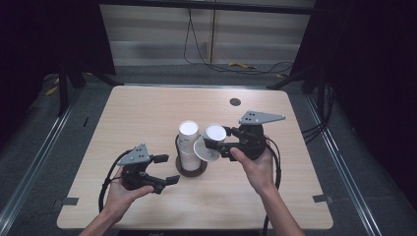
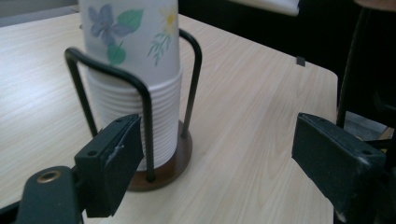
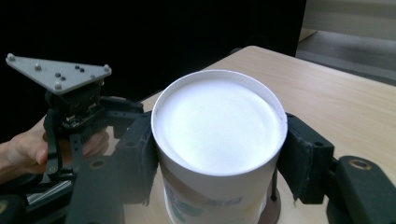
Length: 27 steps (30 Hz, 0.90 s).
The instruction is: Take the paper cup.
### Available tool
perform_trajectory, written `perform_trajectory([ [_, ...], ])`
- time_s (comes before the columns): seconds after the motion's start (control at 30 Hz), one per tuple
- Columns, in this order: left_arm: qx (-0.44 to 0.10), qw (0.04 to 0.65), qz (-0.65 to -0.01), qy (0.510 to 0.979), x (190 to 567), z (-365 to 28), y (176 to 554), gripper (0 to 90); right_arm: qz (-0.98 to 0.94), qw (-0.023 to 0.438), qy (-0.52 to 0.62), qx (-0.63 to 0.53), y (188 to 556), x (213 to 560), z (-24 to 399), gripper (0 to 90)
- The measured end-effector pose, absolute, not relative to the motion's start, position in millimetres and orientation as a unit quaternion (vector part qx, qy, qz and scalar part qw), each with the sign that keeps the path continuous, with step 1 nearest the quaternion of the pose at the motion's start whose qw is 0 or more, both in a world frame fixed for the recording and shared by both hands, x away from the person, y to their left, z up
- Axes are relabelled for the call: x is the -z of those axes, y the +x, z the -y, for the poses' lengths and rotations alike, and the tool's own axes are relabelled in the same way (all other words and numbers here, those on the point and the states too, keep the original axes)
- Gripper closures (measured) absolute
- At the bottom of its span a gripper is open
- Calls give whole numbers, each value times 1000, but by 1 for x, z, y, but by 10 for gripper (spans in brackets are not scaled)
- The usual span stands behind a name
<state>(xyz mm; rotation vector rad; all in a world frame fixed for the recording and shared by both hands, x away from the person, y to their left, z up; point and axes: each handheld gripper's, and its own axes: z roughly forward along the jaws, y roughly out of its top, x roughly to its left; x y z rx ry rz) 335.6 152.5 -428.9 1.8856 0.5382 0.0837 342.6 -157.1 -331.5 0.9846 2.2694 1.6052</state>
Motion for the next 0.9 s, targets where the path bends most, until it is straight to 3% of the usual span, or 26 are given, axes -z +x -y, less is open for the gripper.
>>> perform_trajectory([
  [0.47,-27,566,-192,802,414,-127,340,158,-780,64,323,-532,338,352,149,365],
  [0.9,-18,563,-184,806,423,-121,342,161,-790,40,309,-527,337,369,137,365],
])
